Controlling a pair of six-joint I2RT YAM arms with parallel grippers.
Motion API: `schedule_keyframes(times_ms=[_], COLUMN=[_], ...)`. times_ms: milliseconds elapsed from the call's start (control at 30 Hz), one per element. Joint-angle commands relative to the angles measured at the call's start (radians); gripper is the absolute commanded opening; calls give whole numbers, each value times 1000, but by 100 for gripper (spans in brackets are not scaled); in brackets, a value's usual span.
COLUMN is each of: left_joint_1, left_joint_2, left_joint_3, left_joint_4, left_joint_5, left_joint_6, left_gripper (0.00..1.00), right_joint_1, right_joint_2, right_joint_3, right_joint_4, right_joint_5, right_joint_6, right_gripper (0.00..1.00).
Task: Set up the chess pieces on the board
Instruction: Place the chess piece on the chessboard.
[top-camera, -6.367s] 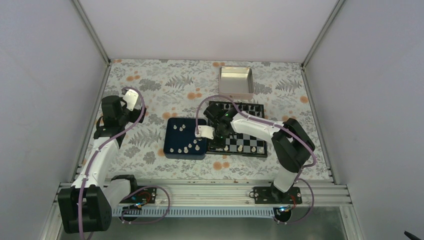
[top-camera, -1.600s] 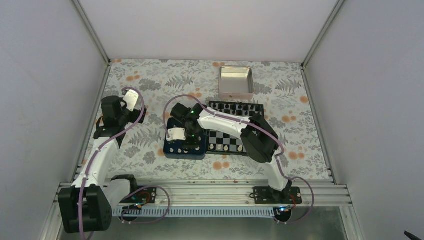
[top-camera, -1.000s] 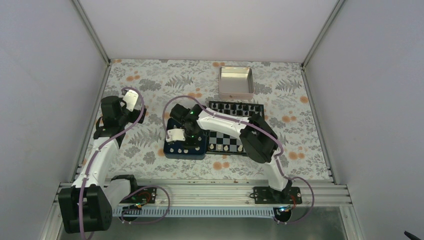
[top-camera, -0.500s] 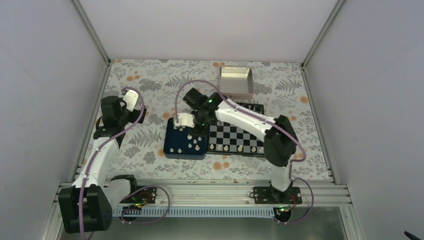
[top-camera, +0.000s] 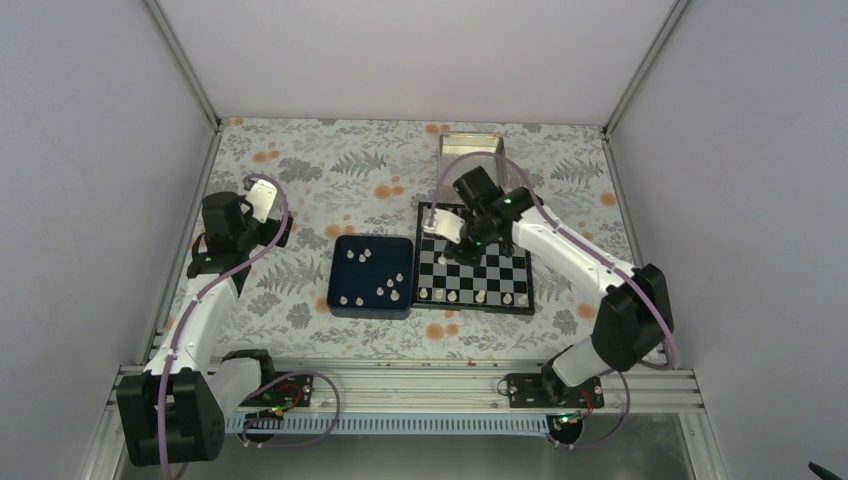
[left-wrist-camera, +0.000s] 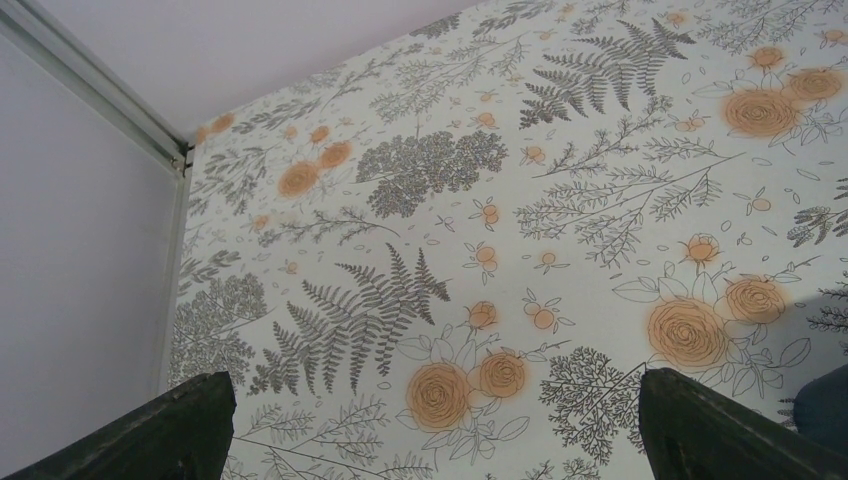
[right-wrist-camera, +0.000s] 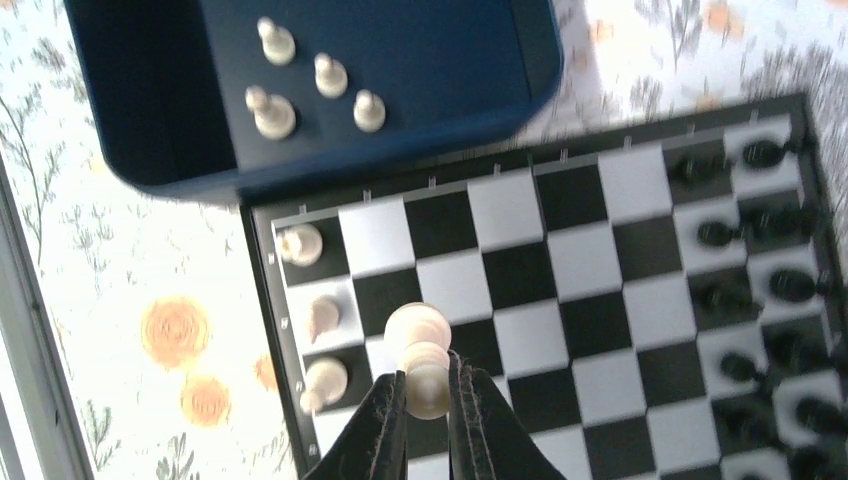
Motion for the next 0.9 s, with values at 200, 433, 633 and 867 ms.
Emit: schedule_keyframes(times_ms=[200,433,633,867], left_joint_1=[7,7,6,7], left_joint_2=[8,9,12,18], left_joint_3=[-4,-2,-1,-2], left_joint_4=[12,10,9,11], left_joint_5=[-3,-2,-3,0], left_joint_6=[-9,-9,-9,-9], left_gripper=[100,100,100,100], right_joint_1=[-76,-76,-76,-77], right_joint_2=[-171,-162,-135,-115], right_joint_3=[-227,-322,-351,-365], right_joint_4=[22,66,91,100], right_joint_5=[7,35,39,41], right_joint_6=[3,10,10,7], right_gripper=[7,8,8,8])
